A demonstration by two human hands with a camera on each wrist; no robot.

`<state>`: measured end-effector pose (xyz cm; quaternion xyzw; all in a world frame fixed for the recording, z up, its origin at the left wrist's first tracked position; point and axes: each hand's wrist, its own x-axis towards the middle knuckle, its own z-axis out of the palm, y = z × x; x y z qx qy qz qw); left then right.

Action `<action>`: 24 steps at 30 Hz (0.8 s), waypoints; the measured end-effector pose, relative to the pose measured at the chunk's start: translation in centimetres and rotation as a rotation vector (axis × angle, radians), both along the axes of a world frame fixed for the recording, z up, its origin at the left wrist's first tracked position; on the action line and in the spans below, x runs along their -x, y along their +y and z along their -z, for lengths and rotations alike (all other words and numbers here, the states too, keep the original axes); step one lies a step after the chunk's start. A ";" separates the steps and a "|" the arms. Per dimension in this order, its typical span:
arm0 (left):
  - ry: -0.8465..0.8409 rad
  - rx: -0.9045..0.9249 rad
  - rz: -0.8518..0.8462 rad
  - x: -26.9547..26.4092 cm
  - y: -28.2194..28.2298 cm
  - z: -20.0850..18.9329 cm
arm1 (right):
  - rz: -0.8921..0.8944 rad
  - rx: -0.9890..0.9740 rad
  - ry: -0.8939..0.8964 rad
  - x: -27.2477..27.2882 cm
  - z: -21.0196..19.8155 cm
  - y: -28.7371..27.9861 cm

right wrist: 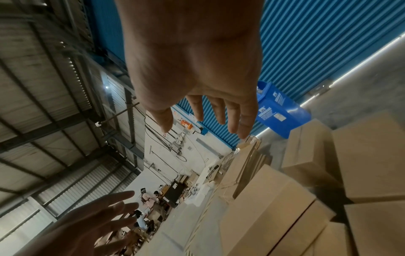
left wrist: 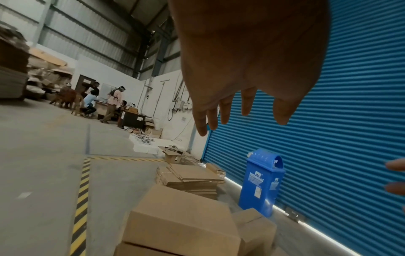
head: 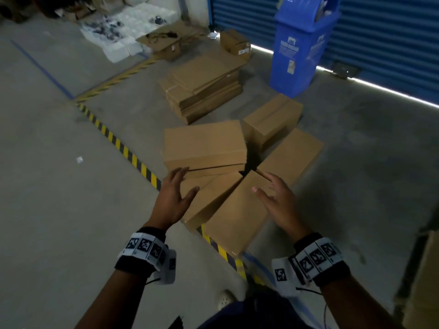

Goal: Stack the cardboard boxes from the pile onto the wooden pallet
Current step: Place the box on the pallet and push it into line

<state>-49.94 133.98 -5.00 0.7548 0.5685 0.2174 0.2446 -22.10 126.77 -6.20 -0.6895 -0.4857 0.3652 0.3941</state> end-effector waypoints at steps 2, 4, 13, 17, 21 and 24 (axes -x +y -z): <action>0.055 0.012 0.017 1.8 4.6 0.1 | -0.016 -0.007 0.005 1.9 0.4 3.5; 0.111 0.041 0.039 3.2 9.3 0.2 | -0.022 0.003 0.004 3.4 1.6 7.2; 0.359 0.112 0.210 4.2 31.2 2.2 | 0.074 0.146 0.030 7.2 9.3 23.7; 0.438 0.160 0.285 3.5 39.6 5.5 | 0.181 0.247 0.067 8.4 13.1 31.0; 0.454 0.236 0.364 3.0 46.0 9.0 | 0.268 0.325 0.139 9.2 15.8 37.4; 0.465 0.287 0.375 2.8 50.1 11.5 | 0.285 0.411 0.143 10.2 17.8 40.9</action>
